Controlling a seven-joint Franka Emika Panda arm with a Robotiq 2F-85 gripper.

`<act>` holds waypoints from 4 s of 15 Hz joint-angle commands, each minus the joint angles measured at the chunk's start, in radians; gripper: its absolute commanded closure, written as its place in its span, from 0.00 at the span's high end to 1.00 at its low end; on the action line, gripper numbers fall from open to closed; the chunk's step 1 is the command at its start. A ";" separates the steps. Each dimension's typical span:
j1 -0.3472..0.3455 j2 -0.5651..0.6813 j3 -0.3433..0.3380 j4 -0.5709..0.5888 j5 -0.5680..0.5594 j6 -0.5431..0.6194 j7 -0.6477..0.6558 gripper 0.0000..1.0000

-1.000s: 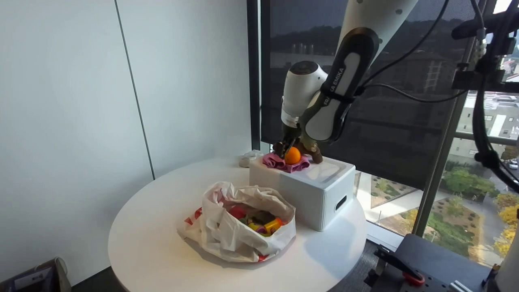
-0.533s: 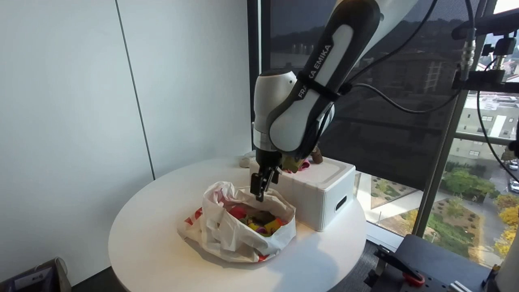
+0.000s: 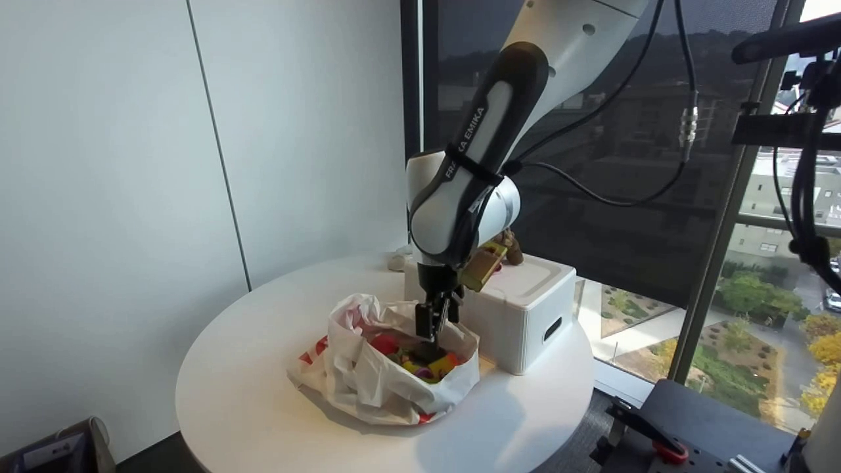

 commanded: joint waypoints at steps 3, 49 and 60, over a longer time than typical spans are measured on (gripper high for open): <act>-0.084 0.199 0.055 0.173 0.039 -0.007 -0.022 1.00; -0.264 -0.188 -0.133 0.069 0.125 0.182 0.226 0.38; -0.261 0.023 -0.189 0.163 0.130 0.270 0.254 0.88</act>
